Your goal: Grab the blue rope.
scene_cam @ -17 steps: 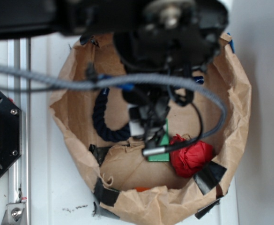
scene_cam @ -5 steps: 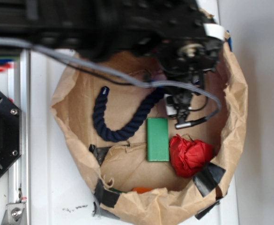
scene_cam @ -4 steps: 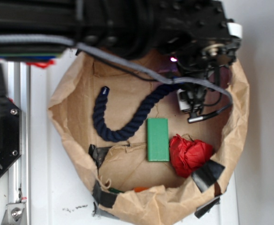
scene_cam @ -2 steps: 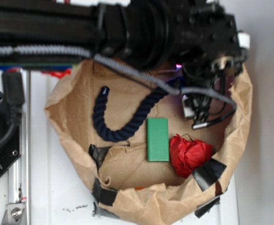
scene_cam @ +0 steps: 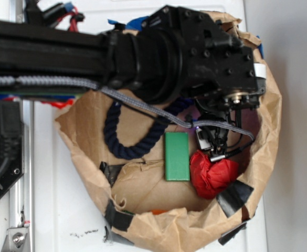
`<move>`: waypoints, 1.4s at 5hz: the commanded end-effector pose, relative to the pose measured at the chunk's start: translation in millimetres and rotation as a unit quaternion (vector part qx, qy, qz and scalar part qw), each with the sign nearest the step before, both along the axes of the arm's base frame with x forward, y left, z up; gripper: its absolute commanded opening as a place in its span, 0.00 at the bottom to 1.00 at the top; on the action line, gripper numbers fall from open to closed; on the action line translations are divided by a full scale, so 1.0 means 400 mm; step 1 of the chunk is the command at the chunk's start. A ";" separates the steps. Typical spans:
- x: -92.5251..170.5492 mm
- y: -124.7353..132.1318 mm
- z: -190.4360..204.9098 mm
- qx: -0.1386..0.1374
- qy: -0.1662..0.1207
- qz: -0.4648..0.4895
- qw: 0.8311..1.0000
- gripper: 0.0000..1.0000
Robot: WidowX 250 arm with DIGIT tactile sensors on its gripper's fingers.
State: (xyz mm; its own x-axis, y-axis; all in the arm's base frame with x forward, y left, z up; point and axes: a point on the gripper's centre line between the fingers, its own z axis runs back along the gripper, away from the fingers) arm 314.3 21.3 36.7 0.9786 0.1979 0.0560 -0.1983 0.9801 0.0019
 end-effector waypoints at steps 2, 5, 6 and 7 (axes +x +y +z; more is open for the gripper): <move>-0.040 -0.047 0.012 0.008 -0.012 0.023 1.000 1.00; -0.079 -0.075 -0.044 0.022 0.017 0.029 0.999 1.00; -0.087 -0.086 -0.051 0.017 0.021 0.026 0.999 0.00; -0.095 -0.095 -0.052 0.015 0.022 0.025 0.999 0.00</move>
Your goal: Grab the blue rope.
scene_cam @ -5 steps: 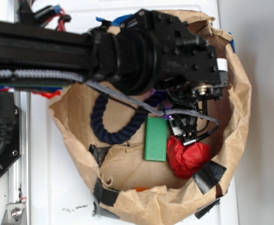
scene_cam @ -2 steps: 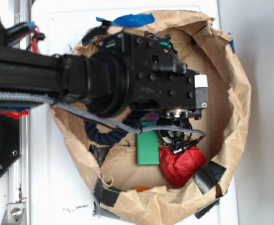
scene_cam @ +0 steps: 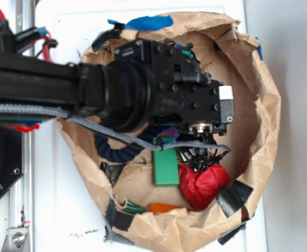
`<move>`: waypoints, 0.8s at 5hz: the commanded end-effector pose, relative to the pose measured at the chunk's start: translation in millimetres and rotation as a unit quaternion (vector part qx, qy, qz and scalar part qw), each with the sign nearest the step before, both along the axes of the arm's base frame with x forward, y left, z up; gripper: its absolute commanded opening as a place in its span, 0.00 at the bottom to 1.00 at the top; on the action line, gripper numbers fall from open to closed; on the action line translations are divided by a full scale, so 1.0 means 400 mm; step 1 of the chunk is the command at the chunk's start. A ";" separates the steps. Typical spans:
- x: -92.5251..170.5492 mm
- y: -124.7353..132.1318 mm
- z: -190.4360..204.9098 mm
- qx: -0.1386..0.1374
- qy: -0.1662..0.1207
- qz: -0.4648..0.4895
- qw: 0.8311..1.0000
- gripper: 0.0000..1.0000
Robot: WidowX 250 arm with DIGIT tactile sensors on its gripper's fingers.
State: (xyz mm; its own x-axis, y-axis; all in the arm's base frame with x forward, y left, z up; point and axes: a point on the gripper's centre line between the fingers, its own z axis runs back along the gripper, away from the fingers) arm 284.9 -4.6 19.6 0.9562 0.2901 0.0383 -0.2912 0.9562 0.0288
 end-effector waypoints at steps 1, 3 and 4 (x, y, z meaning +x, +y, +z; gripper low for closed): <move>-0.042 -0.035 -0.008 -0.004 0.011 -0.028 1.000 0.00; -0.096 -0.090 -0.022 0.009 0.015 -0.039 0.999 0.00; -0.090 -0.105 0.002 0.019 0.016 -0.075 0.997 0.00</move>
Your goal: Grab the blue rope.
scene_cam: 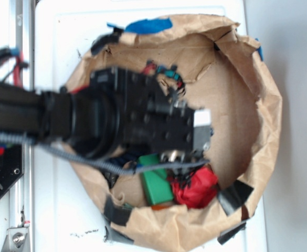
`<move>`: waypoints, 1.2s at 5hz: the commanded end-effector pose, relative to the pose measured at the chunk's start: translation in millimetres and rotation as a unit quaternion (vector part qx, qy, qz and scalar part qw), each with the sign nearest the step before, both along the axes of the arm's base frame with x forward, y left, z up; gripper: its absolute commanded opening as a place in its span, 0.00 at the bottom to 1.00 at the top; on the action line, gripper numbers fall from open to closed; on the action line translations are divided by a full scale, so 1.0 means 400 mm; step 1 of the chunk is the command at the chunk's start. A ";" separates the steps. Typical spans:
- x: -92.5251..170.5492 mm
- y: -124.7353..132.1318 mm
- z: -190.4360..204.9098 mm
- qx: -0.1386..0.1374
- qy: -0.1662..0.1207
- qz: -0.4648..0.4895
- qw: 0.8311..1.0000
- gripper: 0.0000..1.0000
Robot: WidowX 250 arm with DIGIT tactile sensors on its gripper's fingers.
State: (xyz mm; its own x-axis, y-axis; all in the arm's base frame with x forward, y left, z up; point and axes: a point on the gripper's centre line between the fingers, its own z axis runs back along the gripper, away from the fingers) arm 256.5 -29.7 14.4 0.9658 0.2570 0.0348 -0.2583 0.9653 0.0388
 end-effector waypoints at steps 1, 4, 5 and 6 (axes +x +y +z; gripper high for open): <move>-0.035 -0.095 0.134 0.088 0.021 -0.125 0.988 0.00; -0.029 0.046 0.376 0.058 -0.023 -0.145 0.987 0.00; -0.014 0.103 0.361 0.056 -0.027 -0.145 0.987 0.00; 0.018 0.140 0.342 0.052 -0.022 -0.145 0.988 0.00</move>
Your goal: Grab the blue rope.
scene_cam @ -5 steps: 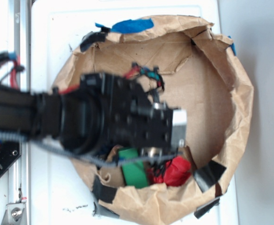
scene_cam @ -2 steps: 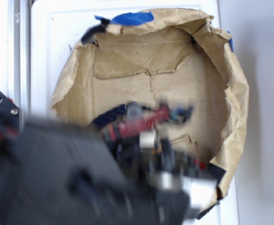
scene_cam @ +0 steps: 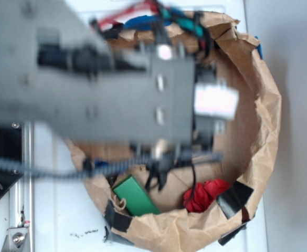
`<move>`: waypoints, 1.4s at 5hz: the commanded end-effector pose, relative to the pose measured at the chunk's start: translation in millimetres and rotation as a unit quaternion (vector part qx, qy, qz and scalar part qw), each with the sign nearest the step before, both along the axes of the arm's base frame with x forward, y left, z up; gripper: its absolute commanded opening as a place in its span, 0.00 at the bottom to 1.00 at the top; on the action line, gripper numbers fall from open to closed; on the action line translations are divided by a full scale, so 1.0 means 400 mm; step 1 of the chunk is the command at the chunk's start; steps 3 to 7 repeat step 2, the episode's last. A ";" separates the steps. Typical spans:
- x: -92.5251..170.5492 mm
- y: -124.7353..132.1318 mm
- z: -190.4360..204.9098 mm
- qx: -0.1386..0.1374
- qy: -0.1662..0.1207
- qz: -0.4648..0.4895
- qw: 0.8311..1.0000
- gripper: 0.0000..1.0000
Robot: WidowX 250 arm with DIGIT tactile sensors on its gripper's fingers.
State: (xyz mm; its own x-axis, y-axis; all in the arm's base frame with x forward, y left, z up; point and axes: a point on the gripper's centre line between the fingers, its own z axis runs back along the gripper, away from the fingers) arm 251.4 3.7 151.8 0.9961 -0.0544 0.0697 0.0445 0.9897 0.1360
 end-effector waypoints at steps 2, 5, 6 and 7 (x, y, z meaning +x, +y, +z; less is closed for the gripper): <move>0.083 0.101 -0.030 -0.014 -0.015 0.010 1.000 0.00; 0.083 0.101 -0.030 -0.014 -0.015 0.010 1.000 0.00; 0.083 0.101 -0.030 -0.014 -0.015 0.010 1.000 0.00; 0.083 0.101 -0.030 -0.014 -0.015 0.010 1.000 0.00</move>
